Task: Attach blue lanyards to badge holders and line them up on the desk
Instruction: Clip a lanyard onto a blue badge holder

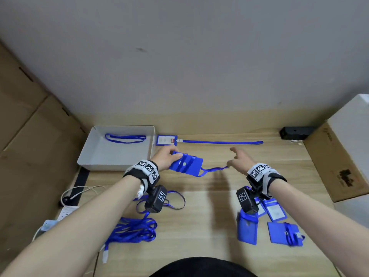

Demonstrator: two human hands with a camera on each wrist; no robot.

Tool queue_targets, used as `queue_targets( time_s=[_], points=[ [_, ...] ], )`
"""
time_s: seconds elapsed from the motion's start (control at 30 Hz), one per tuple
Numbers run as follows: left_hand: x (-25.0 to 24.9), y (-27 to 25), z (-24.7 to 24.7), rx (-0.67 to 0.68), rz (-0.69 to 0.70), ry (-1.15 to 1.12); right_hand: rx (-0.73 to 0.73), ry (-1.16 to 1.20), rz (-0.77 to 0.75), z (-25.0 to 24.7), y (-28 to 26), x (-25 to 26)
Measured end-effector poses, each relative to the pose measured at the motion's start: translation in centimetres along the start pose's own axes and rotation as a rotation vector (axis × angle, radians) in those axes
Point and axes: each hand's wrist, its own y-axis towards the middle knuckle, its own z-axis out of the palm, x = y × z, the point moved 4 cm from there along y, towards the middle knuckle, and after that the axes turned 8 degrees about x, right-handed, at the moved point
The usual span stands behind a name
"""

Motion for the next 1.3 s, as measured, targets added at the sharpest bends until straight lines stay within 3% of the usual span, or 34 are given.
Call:
queue_targets(
  time_s=[0.07, 0.13, 0.23, 0.37, 0.57, 0.77, 0.87, 0.97, 1.03, 1.1, 1.3],
  points=[
    [-0.5, 0.0, 1.7, 0.151, 0.024, 0.203, 0.129, 0.019, -0.114, 1.0, -0.6, 1.1],
    [-1.0, 0.1, 3.3, 0.240, 0.021, 0.252, 0.305, 0.064, -0.232, 2.2, -1.7, 2.7],
    [-2.0, 0.1, 4.5, 0.237, 0.066, 0.174, 0.523, 0.100, -0.317, 4.0, -2.8, 4.2],
    [-2.1, -0.2, 5.2, 0.206, 0.066, 0.074, 0.584, 0.245, -0.413, 6.1, -3.0, 4.4],
    [-1.1, -0.2, 4.7, 0.145, -0.041, 0.149, 0.553, 0.154, -0.373, 7.9, -2.8, 2.8],
    [0.7, -0.1, 2.2, -0.113, -0.175, 0.208, 0.348, 0.040, -0.426, 5.7, -3.2, 2.3],
    [1.4, -0.2, 1.1, -0.222, -0.238, 0.071, 0.292, 0.036, -0.428, 4.9, -3.0, 1.4],
    [1.2, -0.3, 0.5, -0.339, -0.228, -0.220, 0.260, -0.017, -0.379, 4.6, -2.9, 0.1],
    [0.7, -0.2, 0.5, -0.293, -0.193, -0.391, 0.213, -0.083, -0.305, 4.3, -2.5, -1.0],
    [-0.2, -0.3, 1.1, -0.149, -0.181, -0.462, 0.132, -0.130, -0.210, 3.4, -2.0, -2.0],
    [-1.0, -0.6, 2.3, 0.113, -0.109, -0.039, -0.030, -0.171, -0.099, 0.4, -1.3, -2.9]
  ],
)
